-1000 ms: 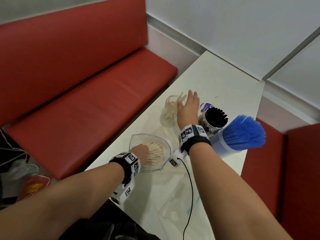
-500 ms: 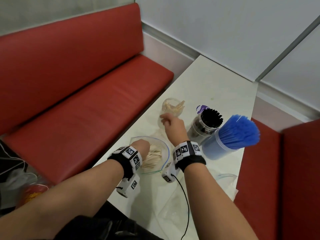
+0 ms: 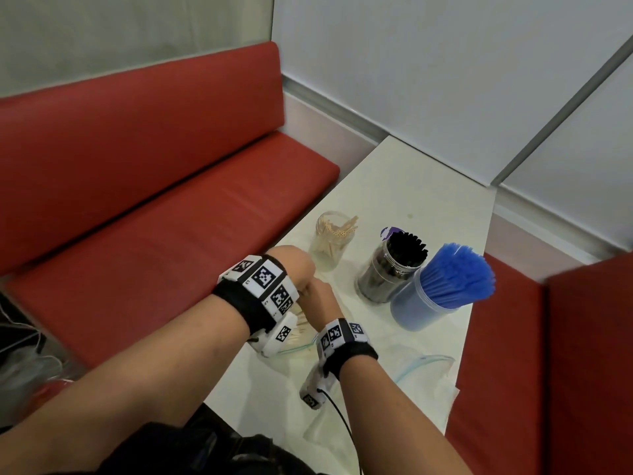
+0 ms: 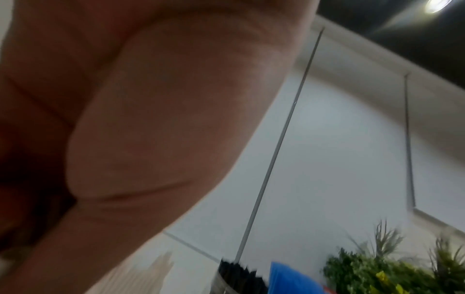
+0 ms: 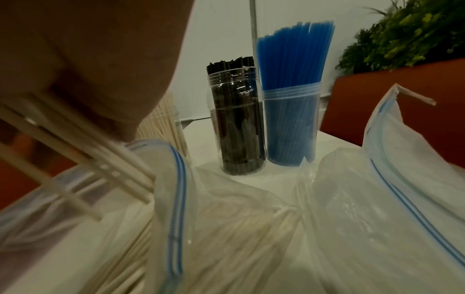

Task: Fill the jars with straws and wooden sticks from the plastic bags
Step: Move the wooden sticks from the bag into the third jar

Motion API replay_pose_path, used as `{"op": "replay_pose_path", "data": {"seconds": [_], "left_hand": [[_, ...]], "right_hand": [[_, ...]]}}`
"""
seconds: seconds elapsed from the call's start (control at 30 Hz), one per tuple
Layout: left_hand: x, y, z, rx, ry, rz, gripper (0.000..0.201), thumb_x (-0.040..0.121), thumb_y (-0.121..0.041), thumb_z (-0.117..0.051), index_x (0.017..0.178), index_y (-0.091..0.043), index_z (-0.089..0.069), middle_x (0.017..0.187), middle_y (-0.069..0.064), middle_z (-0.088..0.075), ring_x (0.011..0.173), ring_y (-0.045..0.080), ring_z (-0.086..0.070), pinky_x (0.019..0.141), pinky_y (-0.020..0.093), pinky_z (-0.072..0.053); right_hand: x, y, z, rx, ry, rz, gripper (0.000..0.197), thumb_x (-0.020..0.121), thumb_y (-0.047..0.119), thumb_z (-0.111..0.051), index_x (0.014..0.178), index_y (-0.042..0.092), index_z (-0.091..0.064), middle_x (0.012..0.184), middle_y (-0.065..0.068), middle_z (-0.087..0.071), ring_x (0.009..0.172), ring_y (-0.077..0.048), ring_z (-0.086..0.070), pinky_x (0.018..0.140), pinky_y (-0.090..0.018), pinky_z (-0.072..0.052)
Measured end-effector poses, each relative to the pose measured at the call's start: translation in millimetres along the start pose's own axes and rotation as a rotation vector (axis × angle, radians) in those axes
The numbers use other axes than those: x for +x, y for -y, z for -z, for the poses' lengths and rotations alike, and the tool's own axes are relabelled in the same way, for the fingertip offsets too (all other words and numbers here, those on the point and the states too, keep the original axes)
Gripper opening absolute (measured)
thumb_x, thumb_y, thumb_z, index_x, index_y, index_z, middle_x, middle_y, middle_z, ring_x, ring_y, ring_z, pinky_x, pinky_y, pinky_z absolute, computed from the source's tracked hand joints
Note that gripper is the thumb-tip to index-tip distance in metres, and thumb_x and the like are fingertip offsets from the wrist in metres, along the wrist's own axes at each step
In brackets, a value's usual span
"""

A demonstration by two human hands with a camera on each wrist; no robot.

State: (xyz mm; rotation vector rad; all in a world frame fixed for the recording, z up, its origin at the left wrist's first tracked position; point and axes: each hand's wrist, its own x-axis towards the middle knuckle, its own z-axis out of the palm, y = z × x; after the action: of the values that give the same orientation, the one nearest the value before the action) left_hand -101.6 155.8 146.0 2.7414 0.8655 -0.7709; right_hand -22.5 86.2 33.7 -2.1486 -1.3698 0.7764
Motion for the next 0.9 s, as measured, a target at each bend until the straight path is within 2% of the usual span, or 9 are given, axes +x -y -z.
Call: {"op": "replay_pose_path", "data": {"seconds": [0.07, 0.13, 0.2, 0.27, 0.4, 0.53, 0.6, 0.7, 0.9], "left_hand": [[-7.0, 1.0, 15.1, 0.021, -0.037, 0.022, 0.03, 0.098, -0.011, -0.045, 0.121, -0.003, -0.062, 0.127, 0.013, -0.061, 0.118, 0.029, -0.057, 0.091, 0.034, -0.045], [-18.0, 1.1, 34.1, 0.035, -0.041, 0.048, 0.024, 0.097, -0.011, -0.047, 0.113, -0.004, -0.064, 0.12, 0.012, -0.063, 0.114, 0.03, -0.06, 0.085, 0.034, -0.047], [-22.9, 4.8, 52.6, 0.106, -0.047, 0.019, 0.011, 0.093, -0.008, -0.053, 0.088, -0.005, -0.062, 0.092, 0.008, -0.066, 0.095, 0.028, -0.066, 0.071, 0.033, -0.049], [-28.2, 13.4, 69.1, 0.08, -0.086, -0.031, 0.008, 0.087, -0.013, -0.063, 0.086, -0.005, -0.065, 0.072, 0.002, -0.059, 0.074, 0.024, -0.063, 0.06, 0.031, -0.047], [-23.2, 41.0, 77.8, -0.671, -0.351, -0.213, 0.054, 0.08, -0.047, -0.073, 0.126, -0.026, -0.054, 0.09, -0.004, -0.066, 0.074, 0.02, -0.068, 0.066, 0.033, -0.058], [-9.4, 29.6, 66.3, -1.592, -0.487, -0.266, 0.044, 0.095, -0.053, -0.052, 0.114, -0.014, -0.061, 0.084, 0.004, -0.065, 0.065, 0.015, -0.062, 0.055, 0.023, -0.052], [3.4, 15.9, 51.8, -1.825, -0.349, -0.104, 0.046, 0.102, -0.045, -0.043, 0.102, -0.005, -0.066, 0.086, 0.009, -0.064, 0.07, 0.021, -0.063, 0.064, 0.029, -0.056], [13.9, -8.4, 22.9, -2.092, 0.135, -0.088, 0.054, 0.102, -0.045, -0.04, 0.107, 0.003, -0.065, 0.099, 0.018, -0.068, 0.092, 0.032, -0.066, 0.092, 0.043, -0.053], [19.8, -41.4, 10.9, -2.407, 0.507, -0.248, 0.042, 0.101, -0.018, -0.047, 0.086, 0.012, -0.071, 0.092, 0.022, -0.069, 0.081, 0.033, -0.072, 0.067, 0.038, -0.062]], "right_hand": [[1.4, 1.2, 6.2, 0.075, -0.029, 0.038, 0.027, 0.097, 0.018, -0.061, 0.076, 0.032, -0.051, 0.071, 0.019, -0.055, 0.062, 0.01, -0.054, 0.064, -0.021, -0.037], [-0.9, 9.8, 17.8, 0.15, -0.033, 0.109, 0.008, 0.099, 0.023, -0.059, 0.107, 0.025, -0.062, 0.089, 0.019, -0.061, 0.072, 0.01, -0.056, 0.063, -0.008, -0.037], [-0.6, 18.0, 27.1, 0.209, -0.069, 0.172, 0.023, 0.101, 0.02, -0.055, 0.124, 0.018, -0.059, 0.101, 0.013, -0.064, 0.085, 0.003, -0.058, 0.073, -0.007, -0.042], [-0.2, 23.5, 37.1, 0.286, -0.102, 0.206, 0.012, 0.102, 0.014, -0.052, 0.111, 0.019, -0.058, 0.092, 0.011, -0.065, 0.077, 0.001, -0.059, 0.071, -0.013, -0.044], [-5.4, 34.3, 66.9, 0.426, -0.216, 0.23, 0.007, 0.105, 0.022, -0.051, 0.108, 0.018, -0.056, 0.076, 0.001, -0.054, 0.063, -0.011, -0.051, 0.061, -0.027, -0.045], [-12.9, 57.9, 117.6, 0.793, -0.301, 0.221, 0.026, 0.101, 0.029, -0.06, 0.082, 0.013, -0.053, 0.057, 0.0, -0.044, 0.048, -0.015, -0.042, 0.049, -0.031, -0.039], [-18.0, 72.0, 143.6, 0.903, -0.322, 0.288, 0.032, 0.1, 0.032, -0.061, 0.072, 0.017, -0.055, 0.054, -0.002, -0.042, 0.046, -0.017, -0.043, 0.049, -0.032, -0.04], [-27.6, 87.4, 169.9, 0.978, -0.328, 0.366, 0.037, 0.099, 0.033, -0.062, 0.064, 0.023, -0.058, 0.056, -0.003, -0.046, 0.048, -0.018, -0.045, 0.052, -0.034, -0.043], [-45.3, 87.3, 178.2, 0.855, -0.437, 0.344, 0.028, 0.098, 0.031, -0.065, 0.075, 0.015, -0.062, 0.065, -0.008, -0.057, 0.061, -0.023, -0.057, 0.063, -0.033, -0.052]]}}
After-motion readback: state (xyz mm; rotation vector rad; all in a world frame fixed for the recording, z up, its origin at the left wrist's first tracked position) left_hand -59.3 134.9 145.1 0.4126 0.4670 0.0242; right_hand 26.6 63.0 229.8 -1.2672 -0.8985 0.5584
